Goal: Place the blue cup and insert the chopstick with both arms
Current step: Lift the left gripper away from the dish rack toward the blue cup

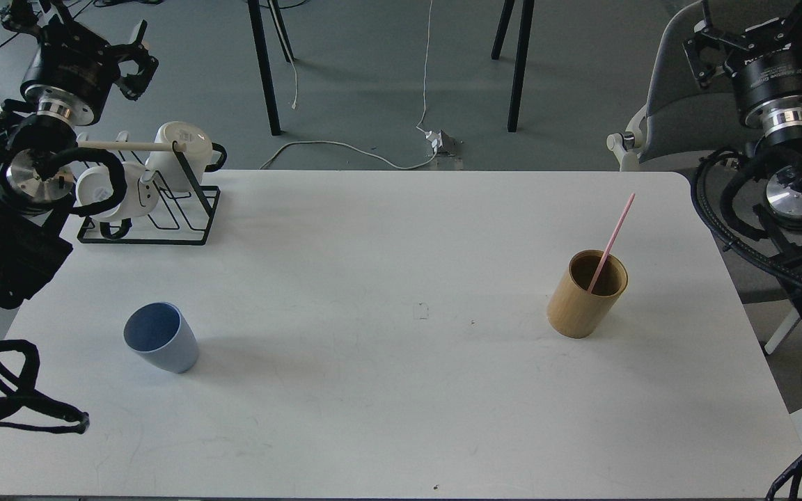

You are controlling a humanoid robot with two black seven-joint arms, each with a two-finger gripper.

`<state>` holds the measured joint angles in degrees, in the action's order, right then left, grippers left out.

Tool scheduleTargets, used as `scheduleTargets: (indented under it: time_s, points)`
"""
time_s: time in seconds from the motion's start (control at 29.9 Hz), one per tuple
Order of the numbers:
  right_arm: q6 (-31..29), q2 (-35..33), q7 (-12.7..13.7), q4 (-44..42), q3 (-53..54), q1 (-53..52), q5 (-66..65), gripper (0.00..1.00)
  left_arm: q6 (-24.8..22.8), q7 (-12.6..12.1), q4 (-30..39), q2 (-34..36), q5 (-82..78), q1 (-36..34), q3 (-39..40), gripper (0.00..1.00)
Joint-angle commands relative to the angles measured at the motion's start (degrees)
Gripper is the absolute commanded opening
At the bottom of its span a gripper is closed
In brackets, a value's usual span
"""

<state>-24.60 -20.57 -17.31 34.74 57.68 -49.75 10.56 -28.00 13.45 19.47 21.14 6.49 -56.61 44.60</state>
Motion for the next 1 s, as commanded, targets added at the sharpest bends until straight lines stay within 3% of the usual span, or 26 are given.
scheduleTargets:
  time_s: [0.0, 0.33, 0.6, 0.74, 0.97]
  points:
    - [0.2, 0.4, -0.1, 0.1, 0.1, -0.2, 0.0, 0.99, 0.0, 0.1, 0.0, 0.0, 0.0, -0.1, 0.1, 0.99]
    - [0.0, 0.2, -0.1, 0.4, 0.1, 0.0, 0.0, 0.99, 0.0, -0.1, 3.1, 0.4, -0.7, 0.3, -1.4, 0.99]
    - [-1.7, -0.2, -0.4, 0.6, 0.0, 0.5, 0.1, 0.99, 0.0, 0.1, 26.0, 12.4, -13.3, 2.3, -9.6, 0.98]
    - [-3.4, -0.2, -0.4, 0.5, 0.0, 0.5, 0.0, 0.99, 1.1, 0.4, 37.9, 18.8, -31.7, 3.3, -15.1, 0.94]
    - [-3.4, -0.4, -0.4, 0.3, 0.1, 0.6, 0.0, 0.99, 2.0, 1.1, 53.7, 31.5, -64.0, 4.2, -15.9, 0.91]
